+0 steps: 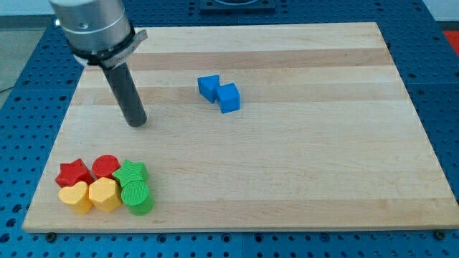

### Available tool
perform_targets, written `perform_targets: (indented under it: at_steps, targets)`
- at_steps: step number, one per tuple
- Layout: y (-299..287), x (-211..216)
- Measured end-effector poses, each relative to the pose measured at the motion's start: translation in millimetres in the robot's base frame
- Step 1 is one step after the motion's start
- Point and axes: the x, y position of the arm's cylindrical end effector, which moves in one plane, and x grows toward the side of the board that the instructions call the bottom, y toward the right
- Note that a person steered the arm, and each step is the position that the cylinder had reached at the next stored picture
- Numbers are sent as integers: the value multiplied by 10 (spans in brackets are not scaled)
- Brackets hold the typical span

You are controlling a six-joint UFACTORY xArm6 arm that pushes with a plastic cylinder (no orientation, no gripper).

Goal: Separate the green star from the group of blocks

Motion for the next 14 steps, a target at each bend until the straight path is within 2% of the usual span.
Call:
perform_targets:
  at_steps: [1,2,4,5,6,7,9,10,11,12,13,14]
  targets:
    - [163,-480]
    - [429,-712]
    - [1096,-737]
    - [1076,-738]
    - [761,-738]
    - [142,-692]
    - [-1316,201]
    - [-1322,238]
    - [-1323,713]
    - [-1282,1391]
    - [-1132,1820]
    - [-586,1825]
